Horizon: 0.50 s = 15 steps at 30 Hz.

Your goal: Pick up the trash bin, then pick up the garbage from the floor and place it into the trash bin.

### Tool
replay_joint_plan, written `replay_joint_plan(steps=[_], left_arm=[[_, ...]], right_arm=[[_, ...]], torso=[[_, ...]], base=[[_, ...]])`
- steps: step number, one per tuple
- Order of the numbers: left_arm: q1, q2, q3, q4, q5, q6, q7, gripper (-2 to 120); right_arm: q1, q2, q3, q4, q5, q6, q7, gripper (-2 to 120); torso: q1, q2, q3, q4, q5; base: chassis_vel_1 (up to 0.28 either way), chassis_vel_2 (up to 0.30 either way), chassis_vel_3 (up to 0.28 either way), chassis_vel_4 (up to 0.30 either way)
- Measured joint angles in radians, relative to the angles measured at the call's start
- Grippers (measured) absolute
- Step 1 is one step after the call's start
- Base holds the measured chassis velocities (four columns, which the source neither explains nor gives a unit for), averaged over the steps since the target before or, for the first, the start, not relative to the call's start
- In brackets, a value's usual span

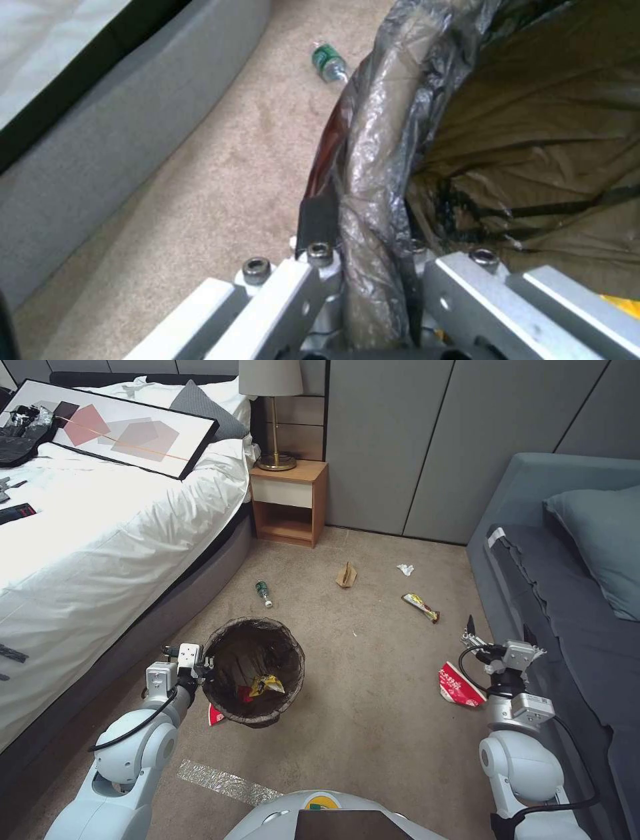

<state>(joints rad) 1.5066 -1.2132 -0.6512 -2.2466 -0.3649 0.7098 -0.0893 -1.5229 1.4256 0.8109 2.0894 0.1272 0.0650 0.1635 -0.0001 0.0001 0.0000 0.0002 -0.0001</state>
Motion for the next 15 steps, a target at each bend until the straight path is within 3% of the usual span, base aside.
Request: replay_joint_plan(steps=[15], left_arm=[[0.001, 0.004, 0.0, 0.0, 0.006, 0.0, -0.001, 0]], right_arm=[[0.011, 0.005, -0.022, -0.008, -0.004, -0.004, 0.012, 100]], torso=[[0.0, 0.0, 0.0, -0.0003, 0.0]], base=[[-0.049, -0.049, -0.049, -0.045]])
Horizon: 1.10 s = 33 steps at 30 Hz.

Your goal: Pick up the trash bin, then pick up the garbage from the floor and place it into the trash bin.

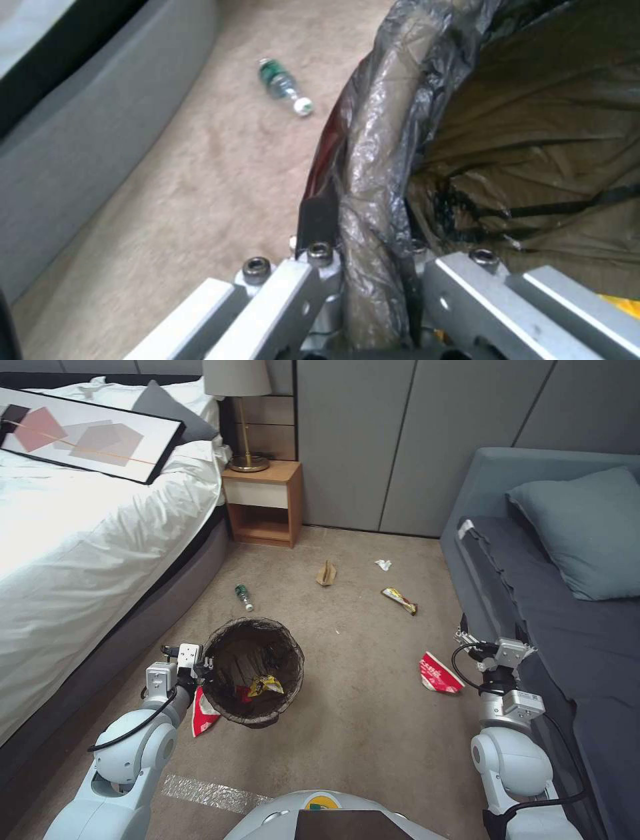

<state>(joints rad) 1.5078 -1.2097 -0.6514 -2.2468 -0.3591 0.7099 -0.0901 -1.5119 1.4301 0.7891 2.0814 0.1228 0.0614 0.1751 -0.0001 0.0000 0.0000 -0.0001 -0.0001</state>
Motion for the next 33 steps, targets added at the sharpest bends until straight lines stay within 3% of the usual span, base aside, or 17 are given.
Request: replay_joint_plan(steps=[12, 18, 33], left_arm=[[-0.007, 0.001, -0.001, 0.005, -0.025, -0.002, -0.017, 0], [-0.005, 0.002, -0.005, 0.006, -0.022, -0.007, -0.01, 0], [-0.001, -0.004, -0.005, 0.007, -0.004, -0.019, -0.001, 0]], right_arm=[[0.003, 0.002, 0.0, -0.012, 0.002, 0.003, 0.005, 100], [0.003, 0.0, -0.003, -0.012, 0.003, 0.002, 0.009, 100], [-0.01, 0.004, -0.012, -0.011, -0.002, -0.004, -0.005, 100]], torso=[[0.0, 0.0, 0.0, -0.0005, 0.0], [0.0, 0.0, 0.0, 0.0007, 0.0001], [0.0, 0.0, 0.0, 0.0001, 0.0001]], base=[[-0.087, -0.093, -0.098, -0.095], [-0.015, -0.017, -0.011, -0.012], [0.0, 0.0, 0.0, 0.0]])
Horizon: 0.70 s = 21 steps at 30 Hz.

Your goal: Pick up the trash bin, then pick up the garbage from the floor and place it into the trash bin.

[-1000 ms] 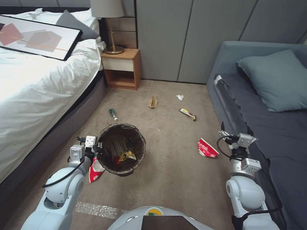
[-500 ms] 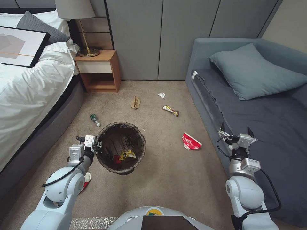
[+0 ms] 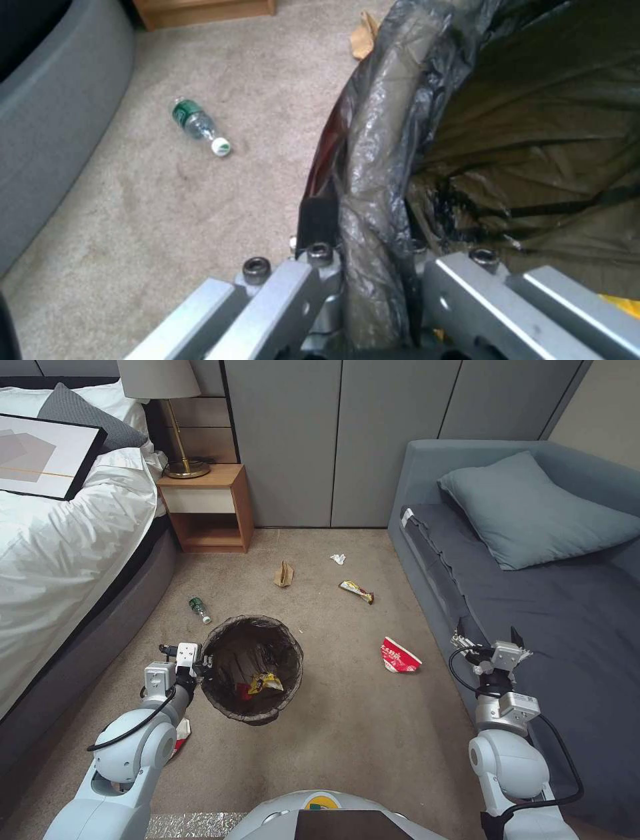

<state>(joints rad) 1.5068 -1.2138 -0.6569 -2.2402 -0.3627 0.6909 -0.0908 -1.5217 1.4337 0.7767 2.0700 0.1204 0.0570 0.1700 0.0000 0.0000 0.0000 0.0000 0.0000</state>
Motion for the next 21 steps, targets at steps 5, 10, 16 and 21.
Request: replay_joint_plan(steps=[5, 10, 16, 21], left_arm=[[0.003, -0.002, -0.002, 0.0, 0.011, -0.004, 0.005, 0], [0.007, -0.004, -0.004, 0.0, 0.013, -0.007, 0.007, 0], [0.011, -0.005, -0.006, 0.0, 0.015, -0.008, 0.007, 0], [0.012, -0.004, -0.006, 0.0, 0.017, -0.01, 0.007, 0]], right_arm=[[0.001, 0.001, -0.008, 0.001, 0.0, -0.001, -0.001, 100], [0.003, 0.001, -0.015, 0.001, 0.0, -0.001, 0.0, 100], [0.005, -0.004, -0.012, 0.0, 0.0, -0.003, 0.0, 100], [0.004, -0.002, -0.011, -0.003, 0.0, -0.003, 0.001, 100]], torso=[[0.0, 0.0, 0.0, 0.0, 0.0], [0.0, 0.0, 0.0, -0.0001, 0.0], [0.0, 0.0, 0.0, 0.0001, 0.0], [0.0, 0.0, 0.0, -0.0002, 0.0]], base=[[-0.018, 0.013, 0.014, -0.022], [-0.092, 0.072, 0.095, -0.087], [-0.148, 0.156, 0.15, -0.146], [-0.148, 0.123, 0.139, -0.137]])
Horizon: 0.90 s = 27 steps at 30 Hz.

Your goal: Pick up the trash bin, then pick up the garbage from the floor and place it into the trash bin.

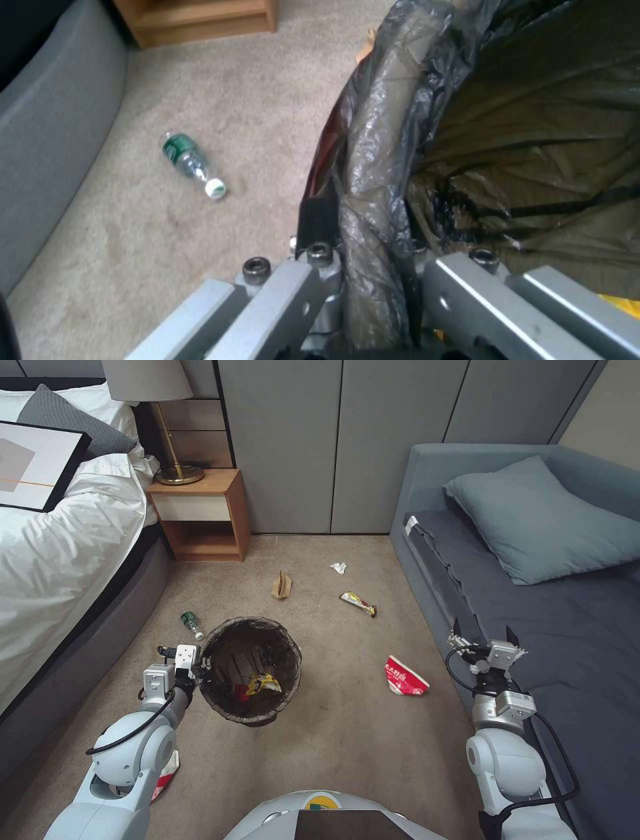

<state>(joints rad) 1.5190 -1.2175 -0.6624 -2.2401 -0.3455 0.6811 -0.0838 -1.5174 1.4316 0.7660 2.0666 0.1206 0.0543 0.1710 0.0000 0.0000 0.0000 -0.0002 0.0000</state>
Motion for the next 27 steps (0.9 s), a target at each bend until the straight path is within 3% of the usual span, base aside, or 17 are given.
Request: replay_joint_plan(steps=[16, 27], left_arm=[[0.001, 0.001, 0.004, 0.002, 0.002, 0.0, -0.001, 0], [0.003, -0.002, -0.002, 0.005, 0.002, -0.007, -0.001, 0]], right_arm=[[-0.003, -0.013, -0.009, 0.013, 0.004, 0.014, 0.008, 100], [-0.006, -0.017, -0.012, 0.028, 0.006, 0.001, 0.046, 100]], torso=[[0.0, 0.0, 0.0, 0.0001, 0.0], [0.0, 0.0, 0.0, 0.0001, -0.0001]], base=[[-0.118, 0.109, 0.115, -0.113], [-0.022, 0.015, 0.018, -0.019]])
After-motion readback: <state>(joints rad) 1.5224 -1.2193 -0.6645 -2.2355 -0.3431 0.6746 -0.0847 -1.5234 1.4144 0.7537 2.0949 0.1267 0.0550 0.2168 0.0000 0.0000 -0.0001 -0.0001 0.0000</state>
